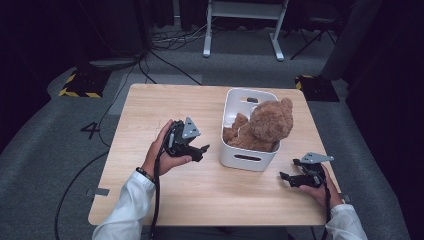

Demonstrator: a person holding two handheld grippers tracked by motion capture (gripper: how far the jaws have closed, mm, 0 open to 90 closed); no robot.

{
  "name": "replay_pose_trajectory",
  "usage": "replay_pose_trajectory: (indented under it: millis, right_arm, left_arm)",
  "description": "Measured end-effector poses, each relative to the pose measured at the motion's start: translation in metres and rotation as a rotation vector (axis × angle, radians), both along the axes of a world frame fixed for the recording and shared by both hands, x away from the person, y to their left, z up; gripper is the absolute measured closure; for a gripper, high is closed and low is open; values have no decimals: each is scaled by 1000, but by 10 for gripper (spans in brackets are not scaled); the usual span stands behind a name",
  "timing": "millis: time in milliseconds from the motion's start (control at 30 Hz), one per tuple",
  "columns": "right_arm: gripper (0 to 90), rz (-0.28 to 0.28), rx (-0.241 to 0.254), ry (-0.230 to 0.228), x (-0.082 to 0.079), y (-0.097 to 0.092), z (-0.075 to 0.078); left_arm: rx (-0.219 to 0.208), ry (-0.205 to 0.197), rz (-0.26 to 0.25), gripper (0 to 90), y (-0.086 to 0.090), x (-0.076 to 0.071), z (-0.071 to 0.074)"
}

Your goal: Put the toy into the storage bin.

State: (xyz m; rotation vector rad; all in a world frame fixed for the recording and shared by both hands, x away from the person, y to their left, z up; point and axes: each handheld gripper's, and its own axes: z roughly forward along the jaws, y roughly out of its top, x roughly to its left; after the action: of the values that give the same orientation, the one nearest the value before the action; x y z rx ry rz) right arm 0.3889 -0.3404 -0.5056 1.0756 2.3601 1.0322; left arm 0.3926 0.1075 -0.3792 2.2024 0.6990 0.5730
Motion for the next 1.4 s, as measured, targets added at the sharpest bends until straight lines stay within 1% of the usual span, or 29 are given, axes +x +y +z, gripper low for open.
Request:
replay_pose_trajectory:
  millis: [200, 233, 333, 433, 533, 600, 667, 733, 800, 1000, 1067, 1133, 1200, 1233, 1267, 1300, 1333, 1400]
  right_arm:
    - [158, 0, 0, 0, 0, 0, 0]
    - [158, -1, 0, 0, 0, 0, 0]
    - [158, -1, 0, 0, 0, 0, 0]
    - [158, -1, 0, 0, 0, 0, 0]
    - [158, -1, 0, 0, 0, 0, 0]
    - [158, -1, 0, 0, 0, 0, 0]
    - [158, -1, 0, 0, 0, 0, 0]
    - [158, -1, 0, 0, 0, 0, 0]
    - [158, -1, 0, 0, 0, 0, 0]
    - [158, -1, 0, 0, 0, 0, 0]
    - [158, -2, -1, 0, 0, 0, 0]
    - [158, -2, 0, 0, 0, 0, 0]
    - [158, -2, 0, 0, 0, 0, 0]
    - [158, -2, 0, 0, 0, 0, 0]
    - [158, -2, 0, 0, 0, 0, 0]
    - [158, -2, 0, 0, 0, 0, 0]
    - [158, -2, 0, 0, 0, 0, 0]
    - [158, -2, 0, 0, 0, 0, 0]
  left_arm:
    - [14, -4, 7, 163, 4, -7, -4]
    - [10, -6, 12, 163, 5, -8, -5]
    - [20, -12, 36, 163, 8, -9, -8]
    - [14, -3, 41, 163, 11, -10, -11]
    - [27, 2, 42, 163, 13, -12, -16]
    - [37, 10, 45, 163, 14, -14, -19]
    - [43, 21, 38, 163, 15, -14, -24]
    - [61, 23, 44, 164, 15, -15, -29]
    - [53, 36, 45, 164, 16, -15, -33]
    - [66, 59, 53, 165, 21, -16, -46]
    - [63, 75, 57, 165, 24, -17, -53]
    - [63, 86, 68, 165, 27, -17, -59]
    - [50, 96, 76, 165, 29, -18, -64]
    - [52, 105, 78, 165, 31, -19, -67]
    - [60, 99, 83, 167, 32, -19, -69]
    - [62, 102, 89, 167, 33, -20, -71]
    - [63, 107, 85, 167, 35, -20, -73]
    - [57, 121, 95, 168, 40, -21, -76]
